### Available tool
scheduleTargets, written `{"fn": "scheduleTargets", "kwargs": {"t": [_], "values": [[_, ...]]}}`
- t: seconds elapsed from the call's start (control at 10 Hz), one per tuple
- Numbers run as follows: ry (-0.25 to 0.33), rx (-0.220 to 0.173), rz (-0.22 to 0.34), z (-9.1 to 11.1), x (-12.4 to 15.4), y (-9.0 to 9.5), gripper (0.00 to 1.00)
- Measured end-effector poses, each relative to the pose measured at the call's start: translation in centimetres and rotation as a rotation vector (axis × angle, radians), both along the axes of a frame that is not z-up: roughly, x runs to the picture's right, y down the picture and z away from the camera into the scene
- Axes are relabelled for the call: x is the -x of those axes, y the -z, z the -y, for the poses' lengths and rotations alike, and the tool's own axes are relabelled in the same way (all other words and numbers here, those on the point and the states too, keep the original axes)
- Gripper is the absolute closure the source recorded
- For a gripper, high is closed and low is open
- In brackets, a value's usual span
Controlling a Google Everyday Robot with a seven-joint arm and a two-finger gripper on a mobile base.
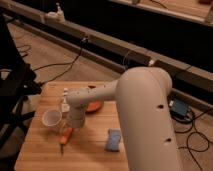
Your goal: Place the pepper in the ceramic cup
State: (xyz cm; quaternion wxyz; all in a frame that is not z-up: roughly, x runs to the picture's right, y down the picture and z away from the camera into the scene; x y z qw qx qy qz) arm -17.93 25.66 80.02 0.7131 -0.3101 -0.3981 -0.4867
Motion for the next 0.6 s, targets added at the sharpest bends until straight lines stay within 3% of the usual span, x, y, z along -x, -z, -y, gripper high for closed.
{"fn": "scheduleTargets", "kwargs": {"t": [0.1,0.3,0.6], "values": [[-0.003,0.007,-0.003,-0.3,0.1,-0.2,0.3],[0.003,0.02,-0.006,-1.0,0.6,-0.5,0.54],[-0.008,0.009,0.004,-0.4,1.2,-0.3,0.81]]}}
